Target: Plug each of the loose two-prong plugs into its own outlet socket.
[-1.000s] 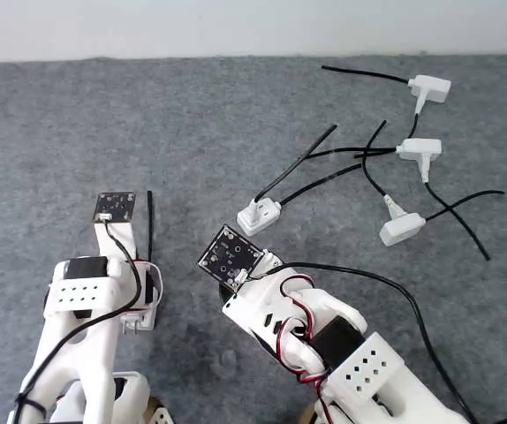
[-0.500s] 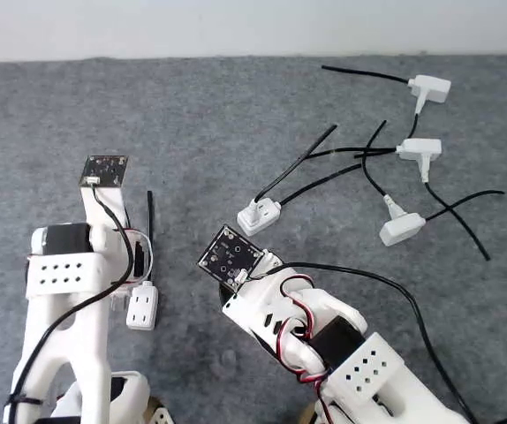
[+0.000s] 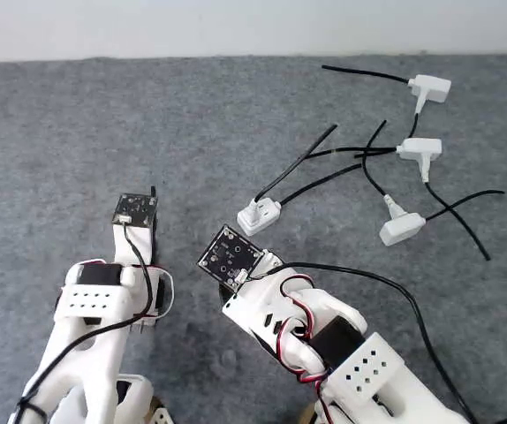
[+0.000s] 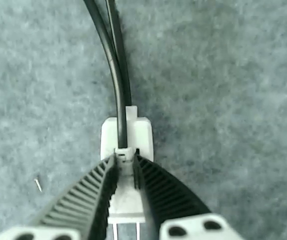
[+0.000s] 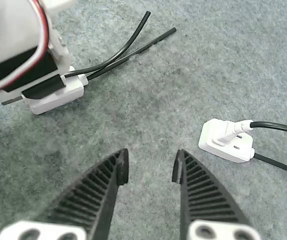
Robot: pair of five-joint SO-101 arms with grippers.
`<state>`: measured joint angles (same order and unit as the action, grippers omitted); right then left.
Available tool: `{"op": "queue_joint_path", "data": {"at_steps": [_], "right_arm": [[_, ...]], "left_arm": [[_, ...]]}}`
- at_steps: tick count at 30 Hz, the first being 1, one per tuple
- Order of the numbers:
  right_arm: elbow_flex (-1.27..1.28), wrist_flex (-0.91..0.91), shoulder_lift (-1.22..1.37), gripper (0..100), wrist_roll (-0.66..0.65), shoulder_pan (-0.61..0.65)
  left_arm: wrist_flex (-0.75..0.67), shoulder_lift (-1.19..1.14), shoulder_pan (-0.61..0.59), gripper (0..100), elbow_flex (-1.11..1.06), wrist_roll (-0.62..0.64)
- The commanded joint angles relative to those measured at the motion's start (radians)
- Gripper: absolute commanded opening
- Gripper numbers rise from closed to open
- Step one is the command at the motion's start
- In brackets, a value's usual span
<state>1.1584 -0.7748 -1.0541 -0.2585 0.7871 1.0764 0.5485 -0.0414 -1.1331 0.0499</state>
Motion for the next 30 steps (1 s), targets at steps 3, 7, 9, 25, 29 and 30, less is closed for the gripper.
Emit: {"op": "queue_joint_path", "data": {"at_steps": [3,7,9,25,29,30], "right_arm": [[-0.060,-0.001,-0.007,15.9,0.012,-0.004],[-0.060,-0.001,-0.007,15.9,0.011,-0.002],[-0.060,0.001,-0.007,15.9,0.006,-0.002],[0.141,0.145,-0.016,0.4,-0.245,-0.007],[0.150,0.094,-0.016,2.5,-0.244,-0.008],[0.157,0.094,-0.016,1.4,-0.244,-0.008]], "left_arm": [[-0.052,-0.014,0.015,1,-0.048,-0.011],[-0.054,-0.014,0.014,1,-0.048,-0.011],[-0.054,-0.012,0.009,1,-0.044,-0.011],[0.462,-0.003,0.008,1,0.608,-0.014],[0.606,-0.003,0.008,1,0.776,-0.014],[0.624,-0.003,0.008,1,0.794,-0.012]]}}
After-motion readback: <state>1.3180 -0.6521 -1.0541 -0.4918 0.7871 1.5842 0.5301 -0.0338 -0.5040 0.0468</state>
